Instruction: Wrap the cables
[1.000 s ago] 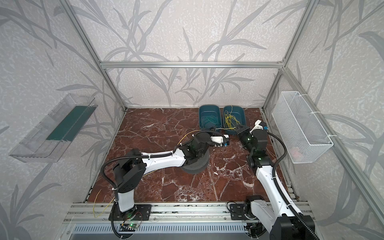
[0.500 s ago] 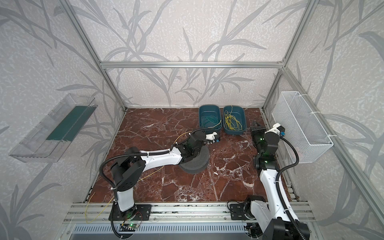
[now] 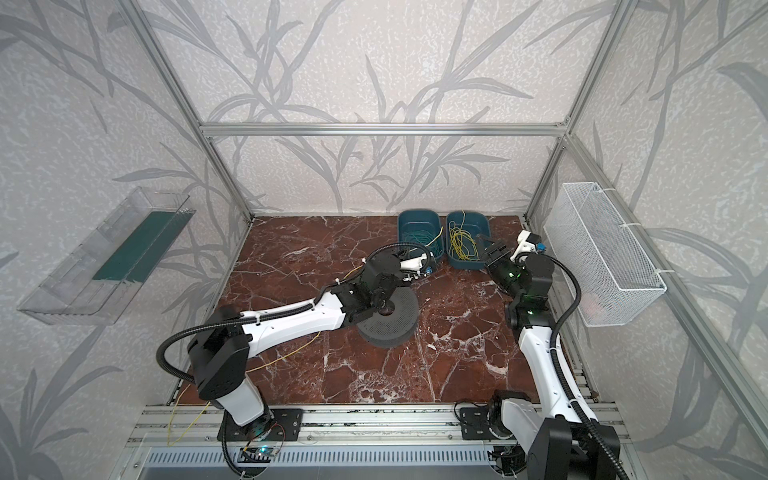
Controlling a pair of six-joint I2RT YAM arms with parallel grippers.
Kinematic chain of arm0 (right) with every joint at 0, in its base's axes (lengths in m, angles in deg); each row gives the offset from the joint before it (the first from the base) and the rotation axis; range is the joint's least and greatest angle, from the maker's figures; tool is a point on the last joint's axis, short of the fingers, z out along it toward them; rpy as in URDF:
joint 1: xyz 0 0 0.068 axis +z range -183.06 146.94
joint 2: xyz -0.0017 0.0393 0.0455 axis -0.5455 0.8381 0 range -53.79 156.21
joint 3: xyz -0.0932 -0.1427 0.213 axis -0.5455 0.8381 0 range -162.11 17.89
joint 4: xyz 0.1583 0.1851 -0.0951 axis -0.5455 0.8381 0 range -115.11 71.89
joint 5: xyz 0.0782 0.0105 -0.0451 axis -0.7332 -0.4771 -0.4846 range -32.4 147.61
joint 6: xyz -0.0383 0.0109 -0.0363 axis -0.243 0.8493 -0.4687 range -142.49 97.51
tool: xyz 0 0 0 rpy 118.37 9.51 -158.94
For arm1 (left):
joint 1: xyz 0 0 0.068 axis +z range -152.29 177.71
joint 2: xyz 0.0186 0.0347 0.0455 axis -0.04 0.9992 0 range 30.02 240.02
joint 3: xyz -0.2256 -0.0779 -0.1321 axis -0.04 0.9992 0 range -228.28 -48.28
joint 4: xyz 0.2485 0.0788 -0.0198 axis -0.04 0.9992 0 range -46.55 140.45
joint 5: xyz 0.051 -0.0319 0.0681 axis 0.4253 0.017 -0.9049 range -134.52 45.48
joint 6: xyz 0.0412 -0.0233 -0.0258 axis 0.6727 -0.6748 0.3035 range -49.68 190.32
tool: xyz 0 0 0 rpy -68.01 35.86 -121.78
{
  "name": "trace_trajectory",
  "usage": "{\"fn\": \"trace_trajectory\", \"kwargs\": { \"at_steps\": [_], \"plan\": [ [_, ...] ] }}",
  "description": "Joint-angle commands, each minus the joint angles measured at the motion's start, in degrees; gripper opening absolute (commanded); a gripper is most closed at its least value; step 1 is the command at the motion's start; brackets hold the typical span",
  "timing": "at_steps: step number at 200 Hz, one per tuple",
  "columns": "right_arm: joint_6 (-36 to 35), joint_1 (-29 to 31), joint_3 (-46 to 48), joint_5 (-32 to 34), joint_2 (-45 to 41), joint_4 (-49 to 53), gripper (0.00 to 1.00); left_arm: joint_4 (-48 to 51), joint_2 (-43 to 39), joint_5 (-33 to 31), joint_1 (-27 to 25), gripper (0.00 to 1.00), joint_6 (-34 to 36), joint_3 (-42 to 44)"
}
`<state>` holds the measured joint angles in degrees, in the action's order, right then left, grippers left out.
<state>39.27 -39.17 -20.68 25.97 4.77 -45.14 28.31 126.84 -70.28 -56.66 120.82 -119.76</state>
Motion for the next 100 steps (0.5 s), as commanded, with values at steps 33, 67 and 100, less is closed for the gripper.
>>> {"fn": "trace_trajectory", "kwargs": {
  "at_steps": [33,67,100],
  "plan": [
    [-0.7,6.2,2.1,-3.8,-6.4,-3.8,0.75,1.8,-6.3,10.4,-0.6,0.00,-10.0,5.6],
    [1.3,12.5,1.8,-1.6,-4.0,-8.3,0.76,2.1,-7.5,13.3,-0.9,0.00,-12.7,6.0],
    [-2.3,17.2,-2.1,-1.6,0.7,-3.0,0.73,2.6,-7.5,13.5,-1.2,0.00,-12.2,4.9]
  ]
}}
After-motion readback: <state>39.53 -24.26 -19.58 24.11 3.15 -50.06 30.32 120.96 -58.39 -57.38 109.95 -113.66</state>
